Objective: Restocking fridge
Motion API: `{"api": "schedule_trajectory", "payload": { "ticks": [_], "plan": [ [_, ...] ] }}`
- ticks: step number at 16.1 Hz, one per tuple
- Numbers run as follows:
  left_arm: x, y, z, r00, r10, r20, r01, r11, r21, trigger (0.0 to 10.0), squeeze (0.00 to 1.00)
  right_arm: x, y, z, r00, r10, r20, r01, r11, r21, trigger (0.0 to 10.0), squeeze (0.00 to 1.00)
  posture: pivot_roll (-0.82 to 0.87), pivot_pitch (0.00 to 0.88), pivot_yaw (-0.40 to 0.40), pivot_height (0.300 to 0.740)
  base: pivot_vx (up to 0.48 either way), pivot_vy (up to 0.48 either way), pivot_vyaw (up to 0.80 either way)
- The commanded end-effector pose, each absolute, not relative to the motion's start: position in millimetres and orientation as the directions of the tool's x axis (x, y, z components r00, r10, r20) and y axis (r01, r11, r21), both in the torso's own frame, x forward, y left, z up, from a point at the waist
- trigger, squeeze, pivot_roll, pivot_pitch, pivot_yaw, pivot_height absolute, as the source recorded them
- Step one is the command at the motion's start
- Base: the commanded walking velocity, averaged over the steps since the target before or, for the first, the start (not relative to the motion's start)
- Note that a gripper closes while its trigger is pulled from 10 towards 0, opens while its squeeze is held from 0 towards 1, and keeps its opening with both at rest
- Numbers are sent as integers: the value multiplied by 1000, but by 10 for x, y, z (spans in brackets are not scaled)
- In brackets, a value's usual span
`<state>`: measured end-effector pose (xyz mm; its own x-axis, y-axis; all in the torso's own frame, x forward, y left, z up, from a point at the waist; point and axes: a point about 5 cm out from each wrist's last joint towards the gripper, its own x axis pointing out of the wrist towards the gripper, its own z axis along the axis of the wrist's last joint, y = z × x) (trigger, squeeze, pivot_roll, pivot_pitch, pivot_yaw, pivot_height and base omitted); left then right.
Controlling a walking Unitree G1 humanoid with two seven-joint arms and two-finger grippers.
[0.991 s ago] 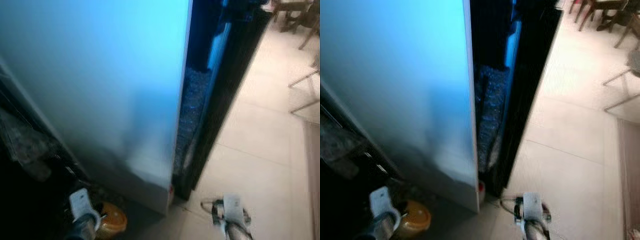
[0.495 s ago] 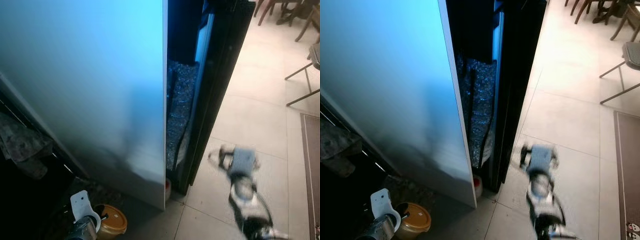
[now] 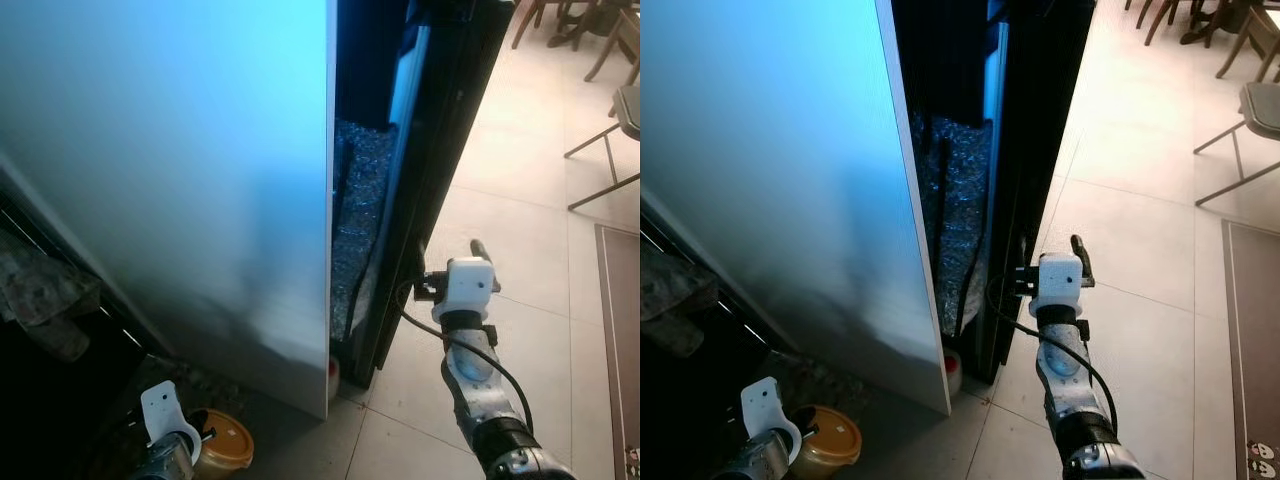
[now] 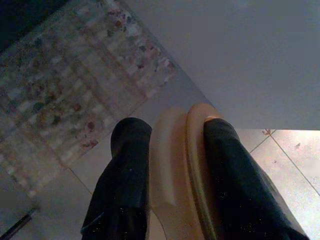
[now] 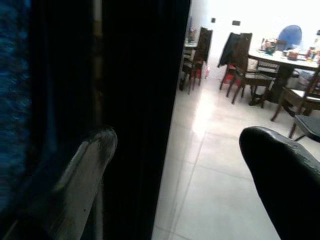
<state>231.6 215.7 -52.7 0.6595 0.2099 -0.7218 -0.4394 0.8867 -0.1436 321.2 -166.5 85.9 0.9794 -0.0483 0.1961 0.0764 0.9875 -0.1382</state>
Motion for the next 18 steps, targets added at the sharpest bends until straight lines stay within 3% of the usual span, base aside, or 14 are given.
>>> {"api": "schedule_trajectory", "payload": {
  "ticks": [1,2,3,4,6,7,8,18],
  "plan": [
    [2238,2198,-569,638,223,-737,-443,889,-114,10000,0,3177,-1623,837,981,-15,196,43,990,-138,10000,0,52,57,36,740,0,0,0],
    [2227,2197,-576,635,224,-739,-443,889,-112,10000,0,3158,-1602,820,982,6,190,22,989,-143,10000,0,51,55,35,740,0,0,0],
    [2217,2196,-582,633,223,-742,-442,890,-109,10000,0,3147,-1586,799,984,23,179,0,992,-129,10000,455,52,51,37,740,0,0,0],
    [2213,2193,-586,632,222,-742,-441,891,-108,10000,0,3147,-1568,796,984,43,174,-22,992,-120,10000,1000,50,50,38,740,0,0,0],
    [2207,2187,-591,631,220,-744,-437,893,-107,10000,0,3172,-1555,828,982,49,180,-28,993,-118,10000,1000,51,46,36,740,0,0,0],
    [2205,2185,-592,631,219,-744,-435,894,-106,10000,0,3204,-1574,846,984,40,173,-19,992,-122,10000,910,52,43,36,740,0,0,0],
    [2204,2183,-594,631,219,-744,-436,894,-107,10000,0,3223,-1569,857,984,51,170,-30,992,-124,10000,0,52,43,36,740,0,0,0],
    [2217,2179,-586,632,221,-743,-438,892,-108,10000,0,3440,-1479,953,986,133,99,-121,985,-119,10000,0,60,67,40,740,0,0,0]
  ]
}}
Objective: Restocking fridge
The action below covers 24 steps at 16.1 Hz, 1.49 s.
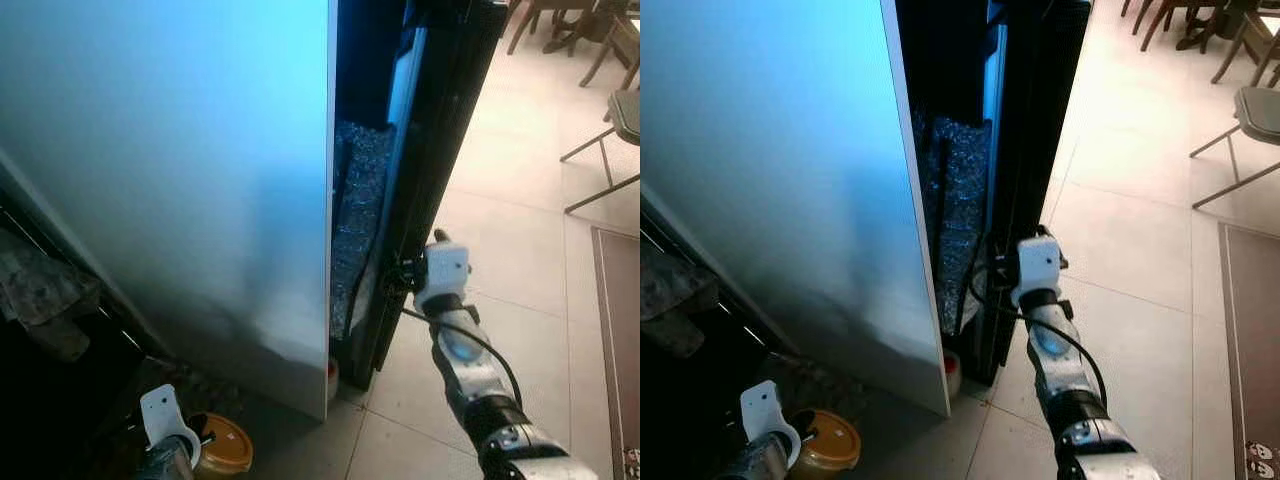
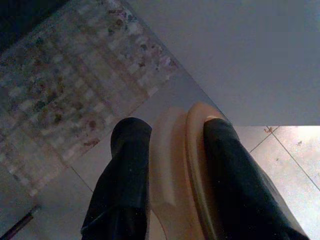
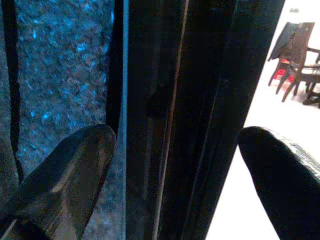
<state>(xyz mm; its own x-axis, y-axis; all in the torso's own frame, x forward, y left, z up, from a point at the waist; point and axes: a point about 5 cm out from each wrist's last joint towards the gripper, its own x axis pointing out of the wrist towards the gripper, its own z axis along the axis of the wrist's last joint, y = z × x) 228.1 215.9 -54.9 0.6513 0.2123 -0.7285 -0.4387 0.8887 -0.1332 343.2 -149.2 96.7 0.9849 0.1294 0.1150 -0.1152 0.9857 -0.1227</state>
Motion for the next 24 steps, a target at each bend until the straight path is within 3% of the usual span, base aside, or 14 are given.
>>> {"api": "schedule_trajectory", "payload": {
  "ticks": [1,16,24],
  "plan": [
    [2219,2176,-585,633,220,-742,-437,893,-108,10000,0,3458,-1479,972,986,136,100,-124,985,-118,10000,0,62,67,40,740,0,0,0],
    [2251,2186,-562,643,223,-733,-431,896,-105,10000,0,3703,-1504,1259,987,104,121,-88,987,-133,10000,0,67,75,38,740,0,0,0],
    [2236,2172,-576,640,214,-738,-430,896,-114,10000,0,3611,-1760,1152,988,-81,132,96,990,-107,10000,0,69,72,35,740,0,0,0]
  ]
}}
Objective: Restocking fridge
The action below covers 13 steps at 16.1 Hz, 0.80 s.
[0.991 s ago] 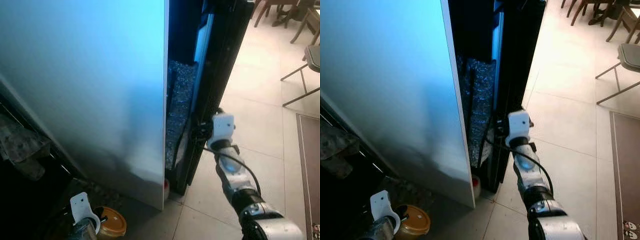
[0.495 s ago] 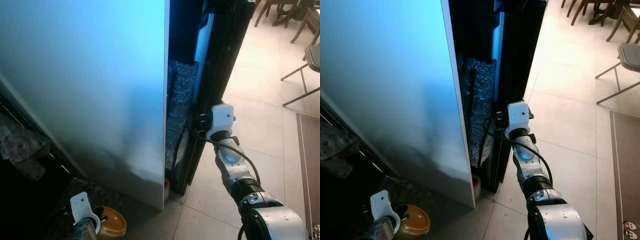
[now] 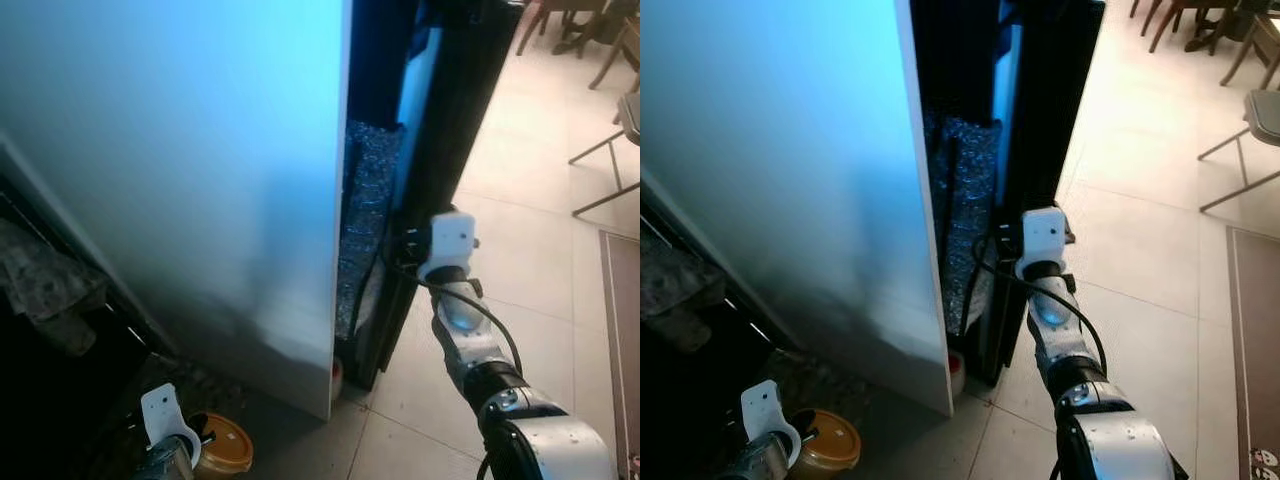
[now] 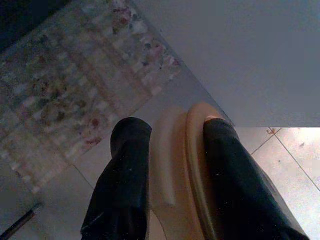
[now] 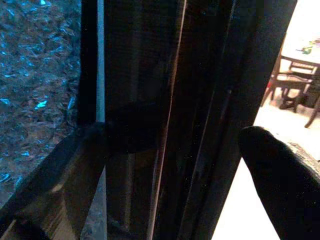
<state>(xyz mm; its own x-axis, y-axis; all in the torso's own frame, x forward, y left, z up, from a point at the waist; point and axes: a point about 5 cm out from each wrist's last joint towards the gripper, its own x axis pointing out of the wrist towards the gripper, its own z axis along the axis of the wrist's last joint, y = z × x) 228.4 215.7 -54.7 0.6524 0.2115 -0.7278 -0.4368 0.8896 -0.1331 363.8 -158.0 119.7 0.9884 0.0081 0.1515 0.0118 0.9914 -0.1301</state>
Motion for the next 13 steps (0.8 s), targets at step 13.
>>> {"api": "schedule_trajectory", "payload": {
  "ticks": [13],
  "plan": [
    [2202,2152,-601,634,206,-745,-426,898,-115,10000,0,3149,-2441,735,830,-550,95,556,800,-224,10000,0,64,57,30,740,0,0,0]
  ]
}}
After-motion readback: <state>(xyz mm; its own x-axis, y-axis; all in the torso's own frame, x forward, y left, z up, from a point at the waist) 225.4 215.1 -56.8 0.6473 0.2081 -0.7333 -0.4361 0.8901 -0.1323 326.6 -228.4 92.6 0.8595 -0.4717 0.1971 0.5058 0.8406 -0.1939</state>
